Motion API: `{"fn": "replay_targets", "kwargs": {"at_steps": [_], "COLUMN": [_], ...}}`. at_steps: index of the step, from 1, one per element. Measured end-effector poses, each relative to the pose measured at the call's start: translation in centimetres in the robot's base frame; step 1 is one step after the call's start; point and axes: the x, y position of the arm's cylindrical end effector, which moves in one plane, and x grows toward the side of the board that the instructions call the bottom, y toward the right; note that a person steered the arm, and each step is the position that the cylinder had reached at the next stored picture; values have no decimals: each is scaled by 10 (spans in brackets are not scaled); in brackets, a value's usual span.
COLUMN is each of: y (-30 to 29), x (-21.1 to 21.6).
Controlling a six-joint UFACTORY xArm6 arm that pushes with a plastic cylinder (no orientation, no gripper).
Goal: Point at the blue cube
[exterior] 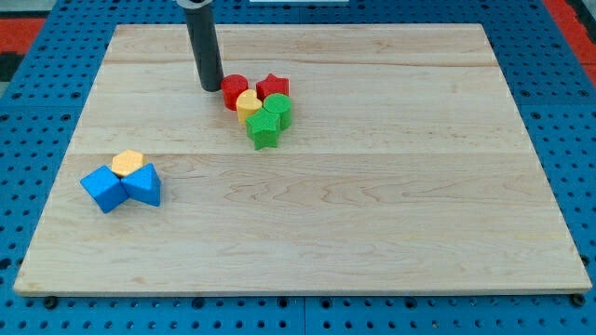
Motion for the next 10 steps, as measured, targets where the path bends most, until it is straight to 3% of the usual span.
{"fn": "replay_targets", "kwargs": {"at_steps": [1,2,7,8,9,10], "y": [0,-71,-183,-151,-145,-102], "x": [10,10,189,203,193,190]}}
